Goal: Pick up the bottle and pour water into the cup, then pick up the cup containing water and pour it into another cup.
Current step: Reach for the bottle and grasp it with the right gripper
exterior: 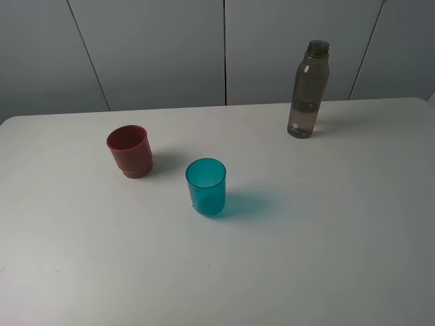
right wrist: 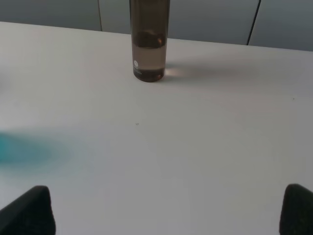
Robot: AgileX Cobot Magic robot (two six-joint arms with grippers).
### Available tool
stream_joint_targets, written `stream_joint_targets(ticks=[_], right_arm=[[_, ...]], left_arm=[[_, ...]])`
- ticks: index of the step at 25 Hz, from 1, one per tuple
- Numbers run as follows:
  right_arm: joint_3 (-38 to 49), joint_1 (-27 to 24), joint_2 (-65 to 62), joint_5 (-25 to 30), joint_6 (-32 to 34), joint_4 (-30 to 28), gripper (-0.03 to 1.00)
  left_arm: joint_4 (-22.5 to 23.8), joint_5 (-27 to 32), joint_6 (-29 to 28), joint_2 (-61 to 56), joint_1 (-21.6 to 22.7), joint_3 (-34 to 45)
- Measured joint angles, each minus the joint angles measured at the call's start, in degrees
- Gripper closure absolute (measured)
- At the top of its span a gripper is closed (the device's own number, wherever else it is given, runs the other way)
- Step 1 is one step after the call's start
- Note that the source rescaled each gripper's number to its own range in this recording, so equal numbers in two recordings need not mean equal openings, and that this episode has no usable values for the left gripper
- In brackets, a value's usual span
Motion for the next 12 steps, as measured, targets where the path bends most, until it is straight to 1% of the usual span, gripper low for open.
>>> stream_joint_targets(ticks=[12], right_arm=[[0.0,0.0,0.0,0.0,0.0,0.0,-0.03]], left_arm=[[0.0,0.0,-0.1,0.0,0.0,0.0]])
